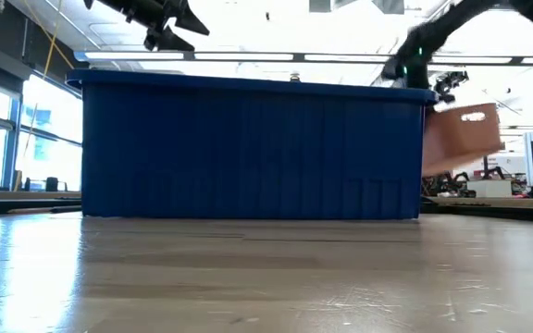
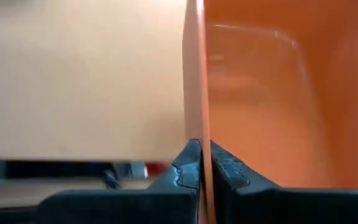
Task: Sort blocks
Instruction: Move the orange bin to the table
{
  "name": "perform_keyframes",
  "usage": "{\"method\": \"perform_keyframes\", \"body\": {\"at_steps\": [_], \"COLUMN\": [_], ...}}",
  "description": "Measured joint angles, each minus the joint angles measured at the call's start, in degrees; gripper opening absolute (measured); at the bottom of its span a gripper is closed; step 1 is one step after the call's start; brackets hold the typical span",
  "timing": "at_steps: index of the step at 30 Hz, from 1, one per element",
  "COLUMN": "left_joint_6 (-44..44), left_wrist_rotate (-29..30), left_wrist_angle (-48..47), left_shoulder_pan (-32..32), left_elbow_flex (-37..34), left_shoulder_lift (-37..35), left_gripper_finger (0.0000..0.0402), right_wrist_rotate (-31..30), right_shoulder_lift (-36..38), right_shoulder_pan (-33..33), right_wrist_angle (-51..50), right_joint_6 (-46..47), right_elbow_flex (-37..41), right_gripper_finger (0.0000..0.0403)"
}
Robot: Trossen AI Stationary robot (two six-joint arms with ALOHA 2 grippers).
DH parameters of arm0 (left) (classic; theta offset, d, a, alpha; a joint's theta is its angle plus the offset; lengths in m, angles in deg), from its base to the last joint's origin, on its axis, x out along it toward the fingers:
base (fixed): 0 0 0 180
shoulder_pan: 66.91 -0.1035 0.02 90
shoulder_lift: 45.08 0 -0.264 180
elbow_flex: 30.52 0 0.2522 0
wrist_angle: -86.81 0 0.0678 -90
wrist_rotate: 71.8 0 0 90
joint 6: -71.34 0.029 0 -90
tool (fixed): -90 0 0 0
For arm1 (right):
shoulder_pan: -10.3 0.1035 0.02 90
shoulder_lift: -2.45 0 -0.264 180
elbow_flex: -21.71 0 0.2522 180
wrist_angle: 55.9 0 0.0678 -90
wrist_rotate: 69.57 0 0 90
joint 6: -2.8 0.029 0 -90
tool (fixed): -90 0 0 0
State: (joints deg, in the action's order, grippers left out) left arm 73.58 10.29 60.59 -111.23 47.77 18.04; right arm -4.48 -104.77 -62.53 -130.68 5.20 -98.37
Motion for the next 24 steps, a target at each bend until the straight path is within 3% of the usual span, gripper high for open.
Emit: {"method": "perform_keyframes", "body": {"at_steps": [8, 12, 18, 21, 24], "left_joint_6": [0.0, 0.4, -3.1, -6.8, -10.1], "left_wrist_rotate": [1.4, 8.2, 21.9, 26.4, 34.8], "left_wrist_angle": [1.7, -0.5, -9.0, -13.4, -17.7], "left_shoulder_pan": [6.3, 13.6, 29.2, 37.3, 46.2], "left_elbow_flex": [0.0, 0.0, 0.0, 0.0, 0.0], "left_shoulder_lift": [-5.5, -10.1, -15.6, -16.7, -16.8], "left_gripper_finger": [0.0376, 0.0376, 0.0376, 0.0376, 0.0376], "right_wrist_rotate": [-2.7, -5.2, -7.9, -9.3, -11.2], "right_shoulder_lift": [12.5, 17.9, 24.5, 26.5, 27.0], "right_shoulder_pan": [12.9, 23.4, 45.5, 59.1, 73.1], "right_wrist_angle": [8.5, 10.5, 11.0, 10.3, 9.0], "right_joint_6": [-9.0, -13.8, -18.2, -17.8, -15.5], "right_elbow_flex": [-0.3, -0.3, -0.3, -0.3, -0.2], "right_gripper_finger": [0.0002, 0.0001, 0.0001, 0.0001, 0.0001]}}
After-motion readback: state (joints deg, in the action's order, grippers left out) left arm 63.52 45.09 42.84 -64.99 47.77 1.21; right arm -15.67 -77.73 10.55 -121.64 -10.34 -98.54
